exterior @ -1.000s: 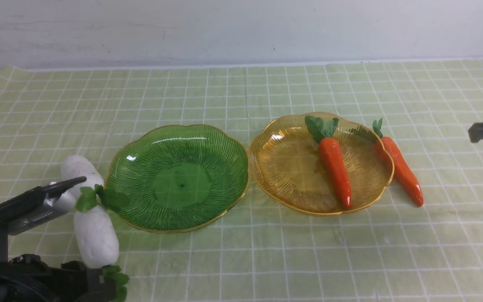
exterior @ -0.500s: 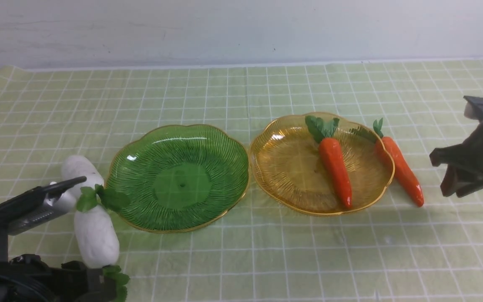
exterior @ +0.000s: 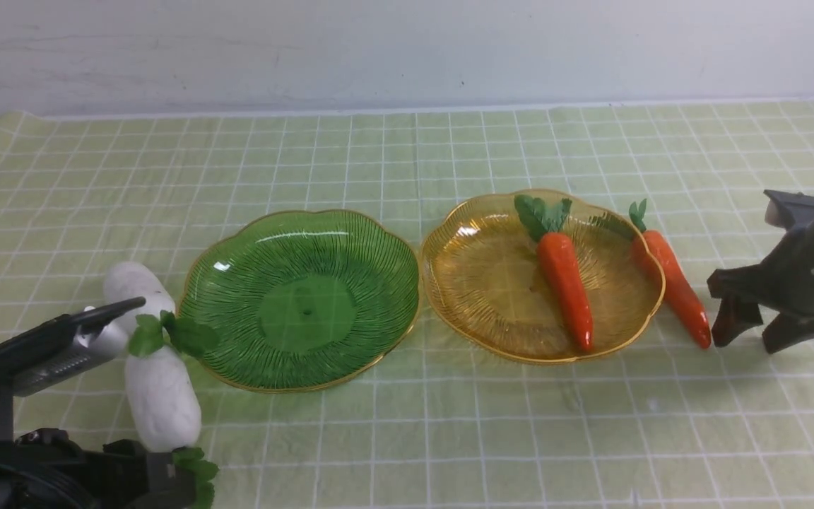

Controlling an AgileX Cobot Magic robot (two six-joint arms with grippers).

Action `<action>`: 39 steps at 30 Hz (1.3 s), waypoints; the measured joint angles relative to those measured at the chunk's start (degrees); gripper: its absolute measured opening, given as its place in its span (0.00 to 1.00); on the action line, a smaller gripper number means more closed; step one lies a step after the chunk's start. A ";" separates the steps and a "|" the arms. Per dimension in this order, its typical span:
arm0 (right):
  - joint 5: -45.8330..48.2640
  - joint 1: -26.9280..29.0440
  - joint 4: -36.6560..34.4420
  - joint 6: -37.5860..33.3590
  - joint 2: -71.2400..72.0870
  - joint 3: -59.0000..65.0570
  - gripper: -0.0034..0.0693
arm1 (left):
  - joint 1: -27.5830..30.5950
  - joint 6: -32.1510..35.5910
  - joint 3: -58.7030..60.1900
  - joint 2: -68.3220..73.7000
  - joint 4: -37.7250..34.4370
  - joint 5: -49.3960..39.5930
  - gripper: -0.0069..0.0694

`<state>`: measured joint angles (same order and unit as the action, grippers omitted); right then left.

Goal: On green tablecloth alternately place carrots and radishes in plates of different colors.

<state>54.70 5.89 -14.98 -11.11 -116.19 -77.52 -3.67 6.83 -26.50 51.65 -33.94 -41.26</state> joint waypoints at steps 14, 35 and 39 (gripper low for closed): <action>13.69 -0.14 -2.23 -0.59 -0.84 -9.44 0.65 | 0.00 0.00 0.00 0.00 0.00 0.00 0.47; 7.28 -11.76 13.51 5.99 -5.71 -10.21 0.63 | 0.00 0.00 0.00 0.00 0.00 0.67 0.47; 7.46 -11.83 14.06 6.05 -5.78 -10.38 0.46 | 0.00 0.00 0.00 0.00 0.00 0.67 0.47</action>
<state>62.16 -5.94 -0.92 -5.06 -121.97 -87.90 -3.67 6.83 -26.50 51.65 -33.94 -40.60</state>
